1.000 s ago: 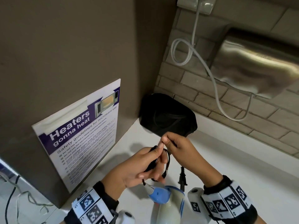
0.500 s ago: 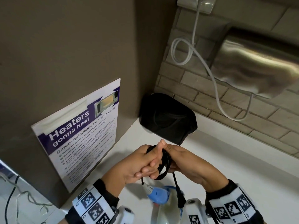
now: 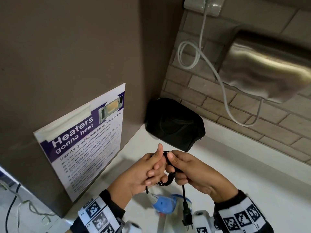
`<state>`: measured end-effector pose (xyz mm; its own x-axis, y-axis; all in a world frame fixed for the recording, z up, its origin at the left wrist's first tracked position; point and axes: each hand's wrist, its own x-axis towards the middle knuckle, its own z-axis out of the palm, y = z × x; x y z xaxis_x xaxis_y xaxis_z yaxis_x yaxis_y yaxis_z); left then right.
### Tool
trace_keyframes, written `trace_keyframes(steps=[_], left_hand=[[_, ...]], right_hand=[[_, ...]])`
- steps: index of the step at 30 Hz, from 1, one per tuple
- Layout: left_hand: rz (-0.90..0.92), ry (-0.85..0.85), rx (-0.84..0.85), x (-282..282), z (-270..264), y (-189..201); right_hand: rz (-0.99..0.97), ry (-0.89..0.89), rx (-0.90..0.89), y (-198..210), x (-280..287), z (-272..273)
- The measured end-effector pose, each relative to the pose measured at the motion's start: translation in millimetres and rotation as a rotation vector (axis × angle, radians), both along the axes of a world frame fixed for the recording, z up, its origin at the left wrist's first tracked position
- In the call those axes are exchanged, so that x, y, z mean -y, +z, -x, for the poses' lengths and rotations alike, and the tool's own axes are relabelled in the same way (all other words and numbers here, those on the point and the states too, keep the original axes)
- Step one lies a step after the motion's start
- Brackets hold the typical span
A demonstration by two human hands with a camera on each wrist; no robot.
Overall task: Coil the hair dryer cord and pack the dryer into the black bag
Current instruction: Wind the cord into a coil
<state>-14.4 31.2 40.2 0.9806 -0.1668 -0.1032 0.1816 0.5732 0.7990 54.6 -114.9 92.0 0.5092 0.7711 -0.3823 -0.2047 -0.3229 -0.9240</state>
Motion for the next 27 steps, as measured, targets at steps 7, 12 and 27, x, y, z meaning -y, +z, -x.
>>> trace_keyframes(steps=[7, 12, 27], left_hand=[[0.034, -0.003, -0.099, 3.2, 2.1, 10.6], [0.137, 0.035, -0.077, 2.8, -2.2, 3.6], [-0.13, 0.31, -0.177, 14.9, -5.9, 5.3]], right_hand=[[-0.021, -0.06, -0.299, -7.7, 3.3, -9.2], [-0.092, -0.225, -0.449, -8.7, 8.1, -13.6], [-0.059, -0.187, -0.305, -6.3, 1.5, 1.5]])
